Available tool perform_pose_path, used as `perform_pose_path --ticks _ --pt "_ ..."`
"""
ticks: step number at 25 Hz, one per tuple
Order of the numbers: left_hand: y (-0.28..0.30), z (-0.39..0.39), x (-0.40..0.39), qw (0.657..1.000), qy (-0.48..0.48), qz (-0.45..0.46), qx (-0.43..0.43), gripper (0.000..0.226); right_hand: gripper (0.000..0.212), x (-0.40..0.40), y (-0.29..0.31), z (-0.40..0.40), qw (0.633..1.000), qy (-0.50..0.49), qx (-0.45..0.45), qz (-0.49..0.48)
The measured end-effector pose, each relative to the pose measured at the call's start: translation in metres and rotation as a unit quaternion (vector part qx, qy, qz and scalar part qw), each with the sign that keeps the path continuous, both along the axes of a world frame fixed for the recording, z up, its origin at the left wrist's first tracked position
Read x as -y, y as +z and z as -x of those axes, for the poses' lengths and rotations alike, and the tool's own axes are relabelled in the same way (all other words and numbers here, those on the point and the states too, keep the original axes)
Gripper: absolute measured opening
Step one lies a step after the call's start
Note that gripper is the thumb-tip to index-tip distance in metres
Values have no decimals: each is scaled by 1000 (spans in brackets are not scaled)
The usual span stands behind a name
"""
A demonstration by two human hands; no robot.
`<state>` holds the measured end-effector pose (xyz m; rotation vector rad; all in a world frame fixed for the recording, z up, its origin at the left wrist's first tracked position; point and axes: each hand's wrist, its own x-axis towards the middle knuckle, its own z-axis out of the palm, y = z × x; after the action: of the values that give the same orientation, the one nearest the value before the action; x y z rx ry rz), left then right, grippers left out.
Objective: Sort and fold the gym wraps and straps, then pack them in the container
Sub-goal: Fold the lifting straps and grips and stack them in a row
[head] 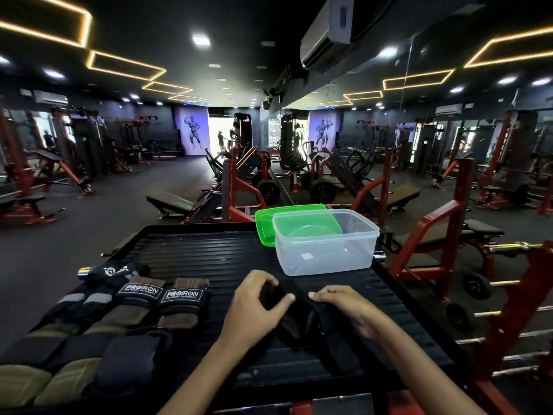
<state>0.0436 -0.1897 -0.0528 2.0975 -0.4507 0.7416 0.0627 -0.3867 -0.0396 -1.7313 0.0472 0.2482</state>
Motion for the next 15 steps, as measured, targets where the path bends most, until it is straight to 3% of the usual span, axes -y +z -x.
perform_pose_path --ticks 2,4,11,15 --pt "-2 10 10 989 0 -89 -114 107 26 -1 -1 -1 1000 -3 -13 -3" --pt "-7 12 24 966 -21 -135 -221 129 33 -2 -2 -1 1000 -13 -16 -2" --pt "1 -12 35 960 -136 -60 -237 103 37 3 -17 -2 988 -147 53 -3" --pt "-10 -20 43 942 -194 -101 -255 115 36 18 -15 1 947 -225 183 136"
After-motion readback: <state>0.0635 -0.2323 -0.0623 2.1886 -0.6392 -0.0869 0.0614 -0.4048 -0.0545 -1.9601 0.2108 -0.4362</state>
